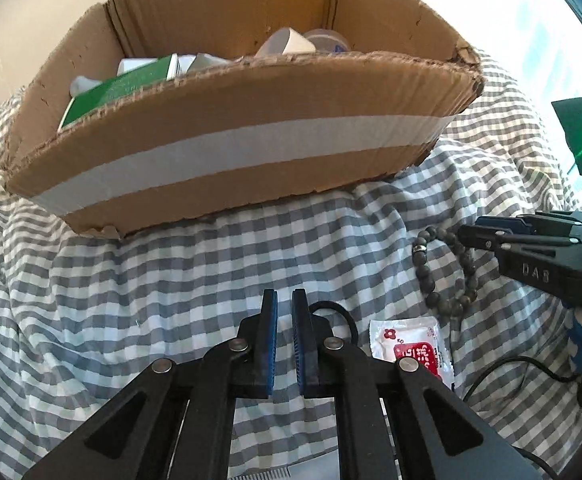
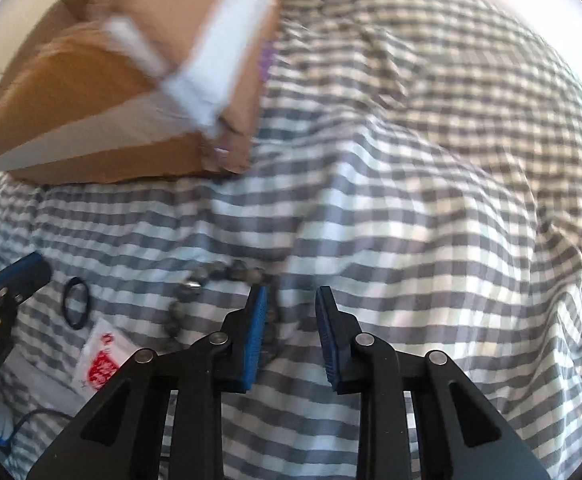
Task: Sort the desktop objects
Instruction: 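Grasp black hair tie with left tool while right tool grasps dark bead bracelet, then lift hair tie and bracelet and carry them over the box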
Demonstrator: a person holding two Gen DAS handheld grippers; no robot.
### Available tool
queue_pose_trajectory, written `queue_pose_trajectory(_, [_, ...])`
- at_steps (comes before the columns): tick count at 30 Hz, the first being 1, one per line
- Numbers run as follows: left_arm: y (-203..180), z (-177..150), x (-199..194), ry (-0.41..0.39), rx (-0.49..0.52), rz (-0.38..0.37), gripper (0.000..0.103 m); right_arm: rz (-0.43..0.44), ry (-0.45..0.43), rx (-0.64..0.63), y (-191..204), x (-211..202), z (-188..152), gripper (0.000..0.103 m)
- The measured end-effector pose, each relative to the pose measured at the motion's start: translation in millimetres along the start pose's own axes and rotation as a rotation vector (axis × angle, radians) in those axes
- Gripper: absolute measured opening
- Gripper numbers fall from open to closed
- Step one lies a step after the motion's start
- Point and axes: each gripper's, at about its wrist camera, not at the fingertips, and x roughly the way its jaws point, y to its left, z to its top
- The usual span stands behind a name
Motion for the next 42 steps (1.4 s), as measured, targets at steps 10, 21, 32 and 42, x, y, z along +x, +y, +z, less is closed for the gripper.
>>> queue_pose_trajectory(10, [-10,-2,30,0.119,-0.011,-0.053,0.013,0.046,0.078,-0.052,11,22,9,0.026])
queue_pose_trajectory(21, [-14,-1,47,0.148,-0.012,-0.093,0.046,-0.041,0.087,-0.109,27,20,5,0.015])
queue_pose_trajectory(32, [-14,12,24,-0.012,0.007,-0.024,0.003,-0.154,-0.068,-0.088,12,-25,9,0.011])
queue_pose_trajectory(42, [-1,16,-8,-0.131,-0.005,-0.009,0.003,-0.003,-0.255,-0.044,9,-85,-8,0.011])
